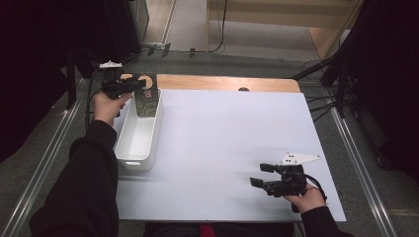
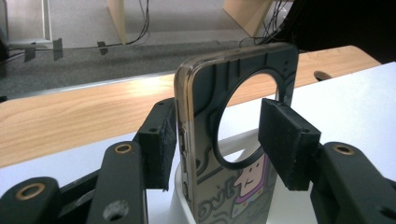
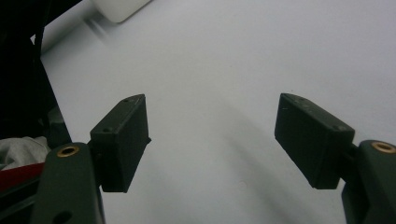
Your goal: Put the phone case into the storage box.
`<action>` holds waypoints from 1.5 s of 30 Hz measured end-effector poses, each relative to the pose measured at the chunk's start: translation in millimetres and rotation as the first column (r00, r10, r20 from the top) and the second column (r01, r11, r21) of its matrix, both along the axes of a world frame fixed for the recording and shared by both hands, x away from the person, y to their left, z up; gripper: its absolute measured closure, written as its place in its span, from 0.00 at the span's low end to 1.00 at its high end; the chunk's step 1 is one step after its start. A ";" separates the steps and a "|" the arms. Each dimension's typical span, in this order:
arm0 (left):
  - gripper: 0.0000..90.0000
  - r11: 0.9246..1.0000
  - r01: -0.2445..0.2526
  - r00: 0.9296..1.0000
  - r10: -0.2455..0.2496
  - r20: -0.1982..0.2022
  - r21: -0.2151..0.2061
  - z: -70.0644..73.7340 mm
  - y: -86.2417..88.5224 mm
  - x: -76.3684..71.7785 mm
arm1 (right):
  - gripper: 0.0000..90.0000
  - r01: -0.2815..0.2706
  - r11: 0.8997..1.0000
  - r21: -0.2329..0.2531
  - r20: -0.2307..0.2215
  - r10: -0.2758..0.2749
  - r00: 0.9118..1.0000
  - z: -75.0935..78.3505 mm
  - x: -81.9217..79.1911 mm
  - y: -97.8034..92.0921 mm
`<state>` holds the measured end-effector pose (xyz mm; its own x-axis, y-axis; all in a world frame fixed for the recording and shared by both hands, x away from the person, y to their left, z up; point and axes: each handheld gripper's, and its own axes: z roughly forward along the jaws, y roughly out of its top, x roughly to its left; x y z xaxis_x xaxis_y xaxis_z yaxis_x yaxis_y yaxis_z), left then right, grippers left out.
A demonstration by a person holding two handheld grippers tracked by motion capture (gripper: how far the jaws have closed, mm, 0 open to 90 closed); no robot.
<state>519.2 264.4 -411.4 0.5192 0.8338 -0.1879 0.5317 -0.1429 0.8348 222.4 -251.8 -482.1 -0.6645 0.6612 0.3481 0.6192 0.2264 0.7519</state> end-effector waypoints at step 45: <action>0.33 0.993 0.118 0.991 -0.119 -0.064 -0.020 49.4 2.5 -47.2 | 0.28 -0.029 0.999 -0.015 -0.004 0.029 1.000 2.7 9.9 6.0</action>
